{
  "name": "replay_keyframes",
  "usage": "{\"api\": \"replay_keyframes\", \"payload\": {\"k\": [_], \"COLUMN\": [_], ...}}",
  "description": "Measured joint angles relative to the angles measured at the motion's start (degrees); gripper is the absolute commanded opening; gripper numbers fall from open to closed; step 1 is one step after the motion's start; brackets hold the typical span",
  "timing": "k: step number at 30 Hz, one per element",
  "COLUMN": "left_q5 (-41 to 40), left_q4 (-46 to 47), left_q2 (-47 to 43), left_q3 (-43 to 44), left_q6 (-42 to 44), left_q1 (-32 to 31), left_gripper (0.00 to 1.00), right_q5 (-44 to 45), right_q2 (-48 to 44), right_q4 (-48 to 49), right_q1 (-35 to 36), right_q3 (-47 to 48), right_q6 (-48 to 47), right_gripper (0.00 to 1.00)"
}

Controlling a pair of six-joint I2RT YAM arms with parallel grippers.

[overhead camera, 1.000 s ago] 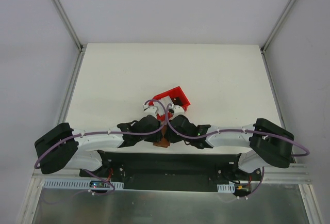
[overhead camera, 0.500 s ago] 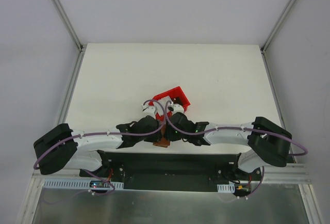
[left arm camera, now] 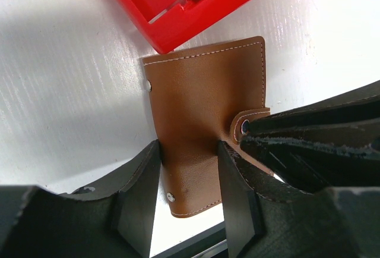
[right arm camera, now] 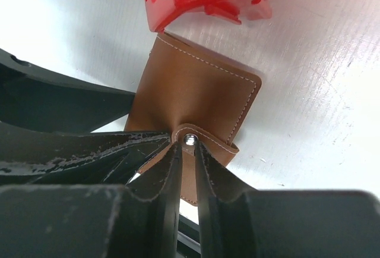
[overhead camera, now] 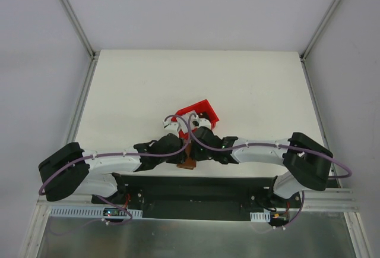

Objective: Put the credit cards into the card holder
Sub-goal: Close the card holder at the center of the board.

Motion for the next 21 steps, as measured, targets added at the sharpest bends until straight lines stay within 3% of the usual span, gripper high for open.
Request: {"api": "replay_keyframes", "payload": {"k": [21], "left_q5": [-0.9], "left_q4": [2.6], "left_q2": [-1.4], "left_q3": [-2.4], "left_q6": [-1.3], "left_q1": [0.0], "left_gripper": [0.39], "right_q5": [-8.1], "right_q2": [7.9], "right_q4": [-14.2], "right_q1": [-4.8], "right_q3": [12.1], "right_q6": [0.0], "right_gripper": [0.19]}}
